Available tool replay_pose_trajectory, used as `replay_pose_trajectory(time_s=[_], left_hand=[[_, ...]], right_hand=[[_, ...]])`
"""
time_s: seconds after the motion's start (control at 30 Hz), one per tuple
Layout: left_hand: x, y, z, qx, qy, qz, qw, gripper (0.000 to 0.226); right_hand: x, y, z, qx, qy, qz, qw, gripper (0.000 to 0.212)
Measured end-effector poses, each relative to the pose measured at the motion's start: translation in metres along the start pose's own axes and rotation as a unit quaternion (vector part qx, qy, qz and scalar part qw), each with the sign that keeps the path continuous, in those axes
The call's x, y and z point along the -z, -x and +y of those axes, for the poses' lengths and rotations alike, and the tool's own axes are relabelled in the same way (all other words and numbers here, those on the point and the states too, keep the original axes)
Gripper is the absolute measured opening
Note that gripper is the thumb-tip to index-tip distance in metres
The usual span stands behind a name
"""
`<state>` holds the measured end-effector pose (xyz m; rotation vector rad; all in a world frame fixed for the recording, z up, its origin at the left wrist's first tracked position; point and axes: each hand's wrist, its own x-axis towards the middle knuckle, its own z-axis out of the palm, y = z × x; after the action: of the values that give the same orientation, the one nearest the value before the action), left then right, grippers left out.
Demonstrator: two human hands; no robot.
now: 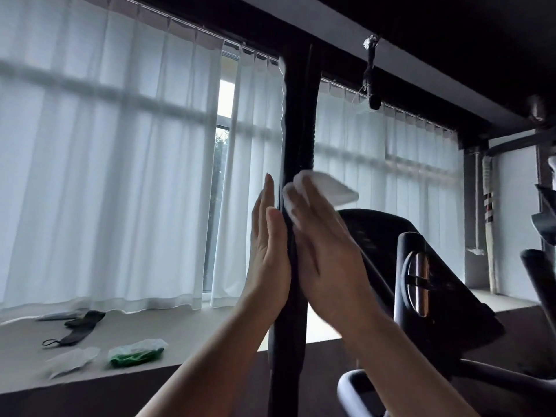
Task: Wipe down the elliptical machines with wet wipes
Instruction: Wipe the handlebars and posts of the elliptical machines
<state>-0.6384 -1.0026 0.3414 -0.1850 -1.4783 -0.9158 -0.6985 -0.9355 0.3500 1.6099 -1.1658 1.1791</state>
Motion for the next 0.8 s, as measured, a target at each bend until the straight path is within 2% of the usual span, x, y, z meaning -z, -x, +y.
replay_pose_trajectory(time_s=[0.07, 0.13, 0.2, 0.27, 0.37, 0.57, 0.67, 0.7, 0.8], left_hand=[[0.001, -0.001, 0.0, -0.002, -0.02, -0.011, 1.0, 0.052], [0.002, 0.0, -0.001, 0.006, -0.044, -0.016, 0.999, 0.052], [0.003, 0.001, -0.001, 0.007, -0.059, -0.016, 0.998, 0.051], [0.004, 0.002, -0.002, 0.001, -0.056, -0.013, 0.998, 0.051], [0.003, 0.004, -0.003, -0.005, -0.048, -0.012, 0.999, 0.049], [0.004, 0.013, -0.004, 0.011, 0.018, -0.011, 1.0, 0.05], [0.006, 0.019, -0.004, 0.025, 0.012, -0.019, 0.999, 0.052], [0.008, 0.02, -0.004, 0.026, 0.004, -0.026, 0.999, 0.055], [0.015, 0.026, -0.006, 0.041, 0.008, -0.068, 0.997, 0.084]], right_hand=[[0.002, -0.037, 0.004, -0.009, -0.031, -0.001, 0.999, 0.041], [0.004, -0.07, 0.005, -0.055, -0.061, -0.003, 0.997, 0.043], [0.001, -0.078, 0.005, -0.066, -0.071, 0.022, 0.995, 0.043], [-0.008, -0.063, 0.008, -0.063, -0.078, 0.036, 0.994, 0.044], [-0.022, -0.016, 0.005, -0.126, -0.163, 0.012, 0.978, 0.053], [-0.021, 0.087, -0.017, -0.08, -0.098, -0.026, 0.992, 0.053], [-0.015, 0.07, -0.01, -0.082, -0.121, -0.024, 0.989, 0.054], [-0.013, 0.056, -0.007, -0.086, -0.129, -0.009, 0.988, 0.054], [-0.008, -0.001, -0.004, -0.116, -0.138, 0.048, 0.982, 0.053]])
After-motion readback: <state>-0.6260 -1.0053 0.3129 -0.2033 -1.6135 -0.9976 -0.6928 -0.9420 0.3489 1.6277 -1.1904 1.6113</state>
